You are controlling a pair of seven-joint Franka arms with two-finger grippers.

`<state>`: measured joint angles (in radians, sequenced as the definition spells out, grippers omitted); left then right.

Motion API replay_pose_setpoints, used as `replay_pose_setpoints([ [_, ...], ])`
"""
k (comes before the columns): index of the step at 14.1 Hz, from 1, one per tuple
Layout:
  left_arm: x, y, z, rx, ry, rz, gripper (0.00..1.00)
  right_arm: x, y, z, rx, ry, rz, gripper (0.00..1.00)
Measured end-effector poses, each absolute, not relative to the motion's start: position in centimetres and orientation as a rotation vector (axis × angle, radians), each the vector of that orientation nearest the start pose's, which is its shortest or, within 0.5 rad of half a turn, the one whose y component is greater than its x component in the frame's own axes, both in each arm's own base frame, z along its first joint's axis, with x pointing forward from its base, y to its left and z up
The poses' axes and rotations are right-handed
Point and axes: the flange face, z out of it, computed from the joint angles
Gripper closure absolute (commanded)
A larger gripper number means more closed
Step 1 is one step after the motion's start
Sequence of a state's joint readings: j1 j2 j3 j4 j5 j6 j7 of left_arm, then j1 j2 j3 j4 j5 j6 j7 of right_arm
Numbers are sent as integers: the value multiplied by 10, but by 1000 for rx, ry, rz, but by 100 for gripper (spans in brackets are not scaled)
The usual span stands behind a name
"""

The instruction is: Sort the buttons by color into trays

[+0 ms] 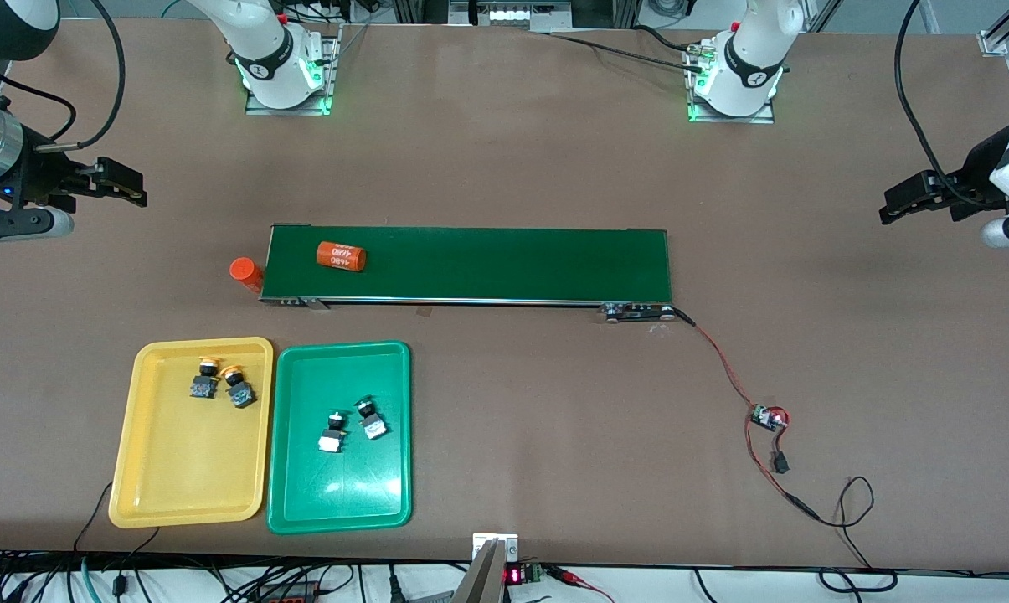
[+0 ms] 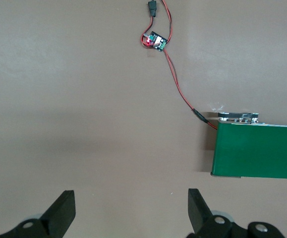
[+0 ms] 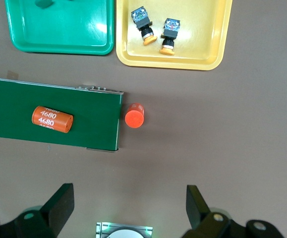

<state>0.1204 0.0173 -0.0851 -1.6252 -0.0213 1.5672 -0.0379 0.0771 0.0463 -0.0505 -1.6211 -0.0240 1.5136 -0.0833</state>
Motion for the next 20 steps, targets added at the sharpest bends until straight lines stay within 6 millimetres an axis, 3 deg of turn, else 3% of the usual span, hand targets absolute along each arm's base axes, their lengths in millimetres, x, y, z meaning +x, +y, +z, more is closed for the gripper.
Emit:
replay_pose_setpoints([
  [6, 556, 19, 589, -3160, -120, 121, 0, 558, 11, 571, -3150, -167, 244, 0],
  [13, 554, 19, 587, -3158, -121, 151, 0, 558, -14, 570, -3149, -93, 249, 0],
  [20, 554, 18, 588, -3159, -118, 144, 0, 558, -15, 570, -3150, -92, 249, 0],
])
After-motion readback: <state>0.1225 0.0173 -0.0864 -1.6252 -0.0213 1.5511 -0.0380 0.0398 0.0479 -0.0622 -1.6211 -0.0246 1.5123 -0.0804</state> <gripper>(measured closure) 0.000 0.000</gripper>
